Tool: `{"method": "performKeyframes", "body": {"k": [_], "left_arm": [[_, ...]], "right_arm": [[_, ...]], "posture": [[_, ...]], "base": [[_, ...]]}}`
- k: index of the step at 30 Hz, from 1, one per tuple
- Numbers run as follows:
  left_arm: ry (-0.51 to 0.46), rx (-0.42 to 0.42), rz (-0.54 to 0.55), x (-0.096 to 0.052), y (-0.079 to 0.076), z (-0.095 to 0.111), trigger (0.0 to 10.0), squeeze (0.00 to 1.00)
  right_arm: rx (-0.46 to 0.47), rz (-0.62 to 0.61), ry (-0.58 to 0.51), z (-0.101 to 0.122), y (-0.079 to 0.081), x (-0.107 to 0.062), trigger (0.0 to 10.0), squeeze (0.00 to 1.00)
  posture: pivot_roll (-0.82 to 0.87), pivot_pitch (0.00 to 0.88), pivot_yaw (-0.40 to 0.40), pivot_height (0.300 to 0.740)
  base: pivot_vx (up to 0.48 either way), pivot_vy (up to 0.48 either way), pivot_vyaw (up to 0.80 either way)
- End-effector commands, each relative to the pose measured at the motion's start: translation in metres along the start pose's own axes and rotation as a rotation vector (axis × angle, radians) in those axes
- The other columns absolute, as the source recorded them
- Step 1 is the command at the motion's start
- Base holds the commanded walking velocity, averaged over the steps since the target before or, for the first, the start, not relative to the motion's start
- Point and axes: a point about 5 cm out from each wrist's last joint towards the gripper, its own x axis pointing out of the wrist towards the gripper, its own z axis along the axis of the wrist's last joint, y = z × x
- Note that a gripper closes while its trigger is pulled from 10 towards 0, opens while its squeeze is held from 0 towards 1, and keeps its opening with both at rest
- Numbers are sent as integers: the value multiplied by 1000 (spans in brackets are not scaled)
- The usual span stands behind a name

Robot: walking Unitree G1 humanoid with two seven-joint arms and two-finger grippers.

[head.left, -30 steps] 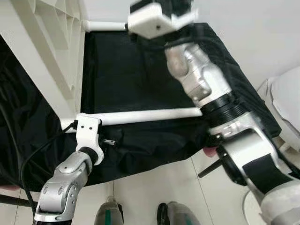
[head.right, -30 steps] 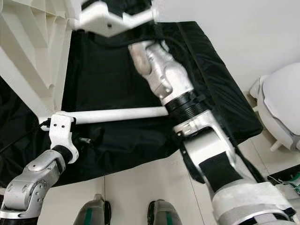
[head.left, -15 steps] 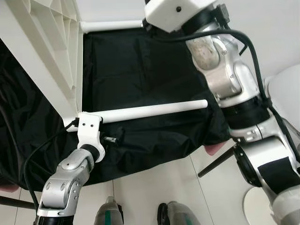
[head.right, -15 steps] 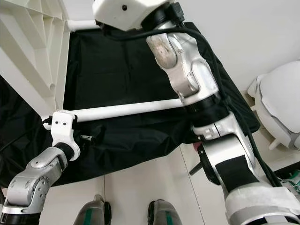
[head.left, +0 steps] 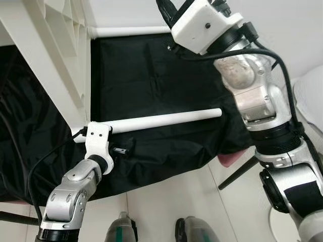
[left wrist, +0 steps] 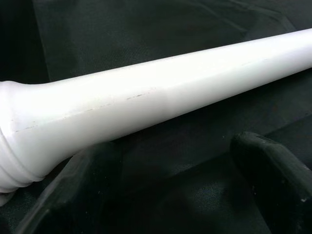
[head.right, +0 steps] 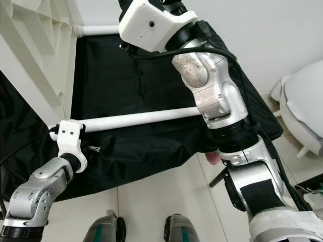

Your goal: Building children table

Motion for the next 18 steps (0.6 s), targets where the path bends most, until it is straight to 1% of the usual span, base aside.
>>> {"method": "performKeyframes", "body": {"k": [1,4,11,12,14,15,16,18], "left_arm": [[-16,19,-35,1,-1,4,10000,0],[-12,25,-49,5,-4,3,10000,0],[-7,22,-54,6,-6,0,10000,0],[-4,20,-53,7,-7,0,10000,0],[-4,20,-53,7,-7,0,10000,0],[-3,22,-49,7,-7,-1,10000,0],[0,19,-42,8,-7,-2,10000,0],[5,15,-24,10,-6,-2,10000,0]], "right_arm": [[1,-6,-31,6,-7,3,10000,0],[-31,18,-59,8,-20,9,10000,0],[-73,35,-74,9,-28,14,10000,0],[-72,47,-69,8,-29,15,9569,0],[-72,47,-69,8,-29,15,9569,0],[-74,57,-65,7,-30,16,6980,0],[-78,69,-57,4,-31,16,0,0],[-85,73,-51,2,-33,17,0,0]], "posture": [[-36,65,91,740],[-49,63,93,740],[-50,59,82,740],[-50,60,79,740],[-50,60,79,740],[-50,60,79,740],[-50,60,74,740],[-51,60,72,740]], "base": [[0,0,0],[0,0,0],[0,0,0],[0,0,0],[0,0,0],[0,0,0],[0,0,0],[0,0,0]]}}
